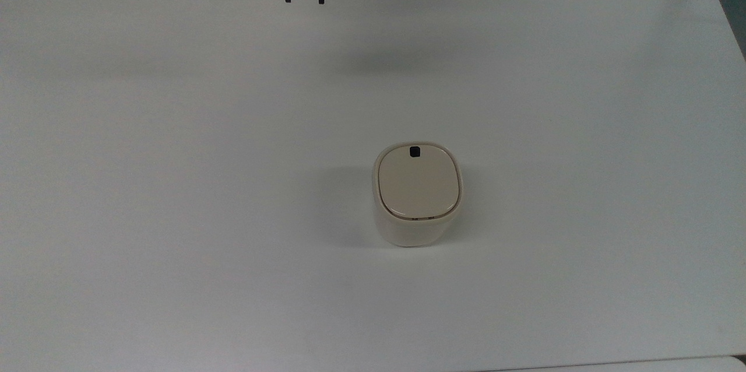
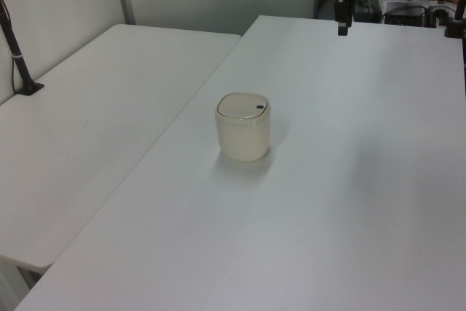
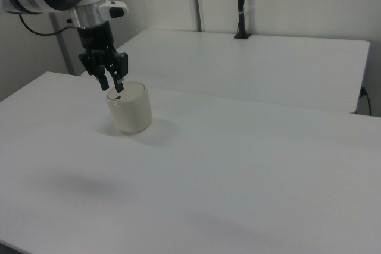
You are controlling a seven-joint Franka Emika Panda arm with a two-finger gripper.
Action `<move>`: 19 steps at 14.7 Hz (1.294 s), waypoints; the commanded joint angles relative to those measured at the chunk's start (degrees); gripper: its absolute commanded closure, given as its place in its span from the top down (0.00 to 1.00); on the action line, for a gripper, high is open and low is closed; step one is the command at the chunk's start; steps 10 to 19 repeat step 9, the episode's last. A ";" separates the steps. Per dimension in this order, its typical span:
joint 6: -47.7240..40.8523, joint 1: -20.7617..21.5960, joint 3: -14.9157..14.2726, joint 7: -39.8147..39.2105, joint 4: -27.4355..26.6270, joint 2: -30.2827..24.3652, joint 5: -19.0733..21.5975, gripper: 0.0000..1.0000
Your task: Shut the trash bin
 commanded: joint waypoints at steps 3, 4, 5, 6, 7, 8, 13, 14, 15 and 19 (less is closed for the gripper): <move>-0.07 -0.74 -0.08 0.22 -1.55 -1.66 -1.18 1.00; -0.06 -0.74 -0.08 0.22 -1.54 -1.66 -1.27 1.00; 0.02 -0.74 -0.08 0.22 -1.54 -1.74 -1.18 1.00; 0.11 -0.74 -0.08 0.30 -1.54 -1.92 -1.18 1.00; 0.20 -0.74 -0.08 0.31 -1.54 -1.92 -1.18 1.00; 0.29 -0.91 -0.08 0.22 -1.54 -1.92 -1.18 1.00; 0.29 -1.00 -0.08 0.22 -1.54 -2.01 -1.18 1.00; 0.29 -1.00 -0.08 0.22 -1.54 -2.01 -1.18 1.00; 0.29 -1.00 -0.08 0.22 -1.54 -2.01 -1.18 1.00; 0.29 -1.00 -0.08 0.22 -1.54 -2.01 -1.18 1.00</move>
